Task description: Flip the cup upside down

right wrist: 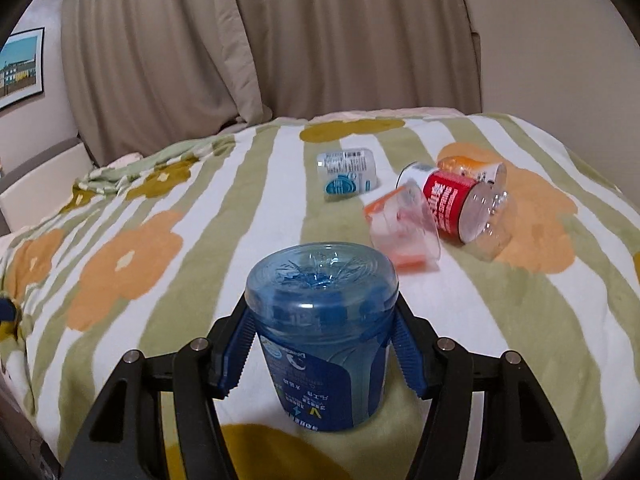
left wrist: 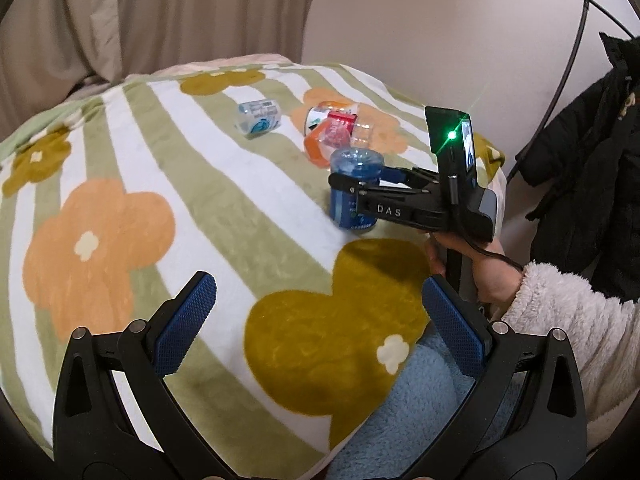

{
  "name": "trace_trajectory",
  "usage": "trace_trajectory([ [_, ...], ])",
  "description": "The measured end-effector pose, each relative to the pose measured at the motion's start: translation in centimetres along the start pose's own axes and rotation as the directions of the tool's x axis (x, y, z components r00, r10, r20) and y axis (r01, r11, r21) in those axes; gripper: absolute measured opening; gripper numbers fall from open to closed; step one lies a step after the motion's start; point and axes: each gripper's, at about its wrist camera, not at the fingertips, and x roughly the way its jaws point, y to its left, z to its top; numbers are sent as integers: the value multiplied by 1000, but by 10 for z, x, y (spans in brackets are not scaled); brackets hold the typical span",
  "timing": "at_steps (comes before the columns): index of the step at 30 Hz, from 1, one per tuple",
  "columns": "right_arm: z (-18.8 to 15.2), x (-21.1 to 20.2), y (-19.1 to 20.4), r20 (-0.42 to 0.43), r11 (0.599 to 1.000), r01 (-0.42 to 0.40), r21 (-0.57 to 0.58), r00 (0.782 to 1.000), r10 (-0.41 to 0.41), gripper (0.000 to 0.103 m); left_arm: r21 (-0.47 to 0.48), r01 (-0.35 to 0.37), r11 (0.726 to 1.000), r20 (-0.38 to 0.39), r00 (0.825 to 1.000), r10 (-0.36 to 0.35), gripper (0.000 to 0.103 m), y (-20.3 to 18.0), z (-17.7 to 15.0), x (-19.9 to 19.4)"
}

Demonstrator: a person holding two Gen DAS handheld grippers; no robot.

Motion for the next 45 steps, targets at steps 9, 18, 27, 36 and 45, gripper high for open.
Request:
trace_trajectory([
  [9, 0, 1, 4, -169, 998, -16, -67, 986, 5, 59, 34, 37, 999, -10, 999, -36, 102, -13, 2, 8],
  [18, 9, 9, 9, -304, 993, -23, -113, 953, -12, 59, 21, 35, 999, 21, 999, -36, 102, -16, 2, -3],
  [27, 7, 9, 7, -338, 996, 24, -91, 940, -53, 103, 38, 16, 999, 56, 998, -18, 102, -19, 6, -17],
  [36, 12, -8, 13, -329, 993, 41, -111, 941, -76, 103, 50, -1, 999, 74, 997, -2, 102, -24, 7, -30],
  [45, 53, -103, 31, -171, 987, 118, -106, 976, -135, 103, 68, -59, 996, 201, 979, 44, 102, -29, 38, -71],
])
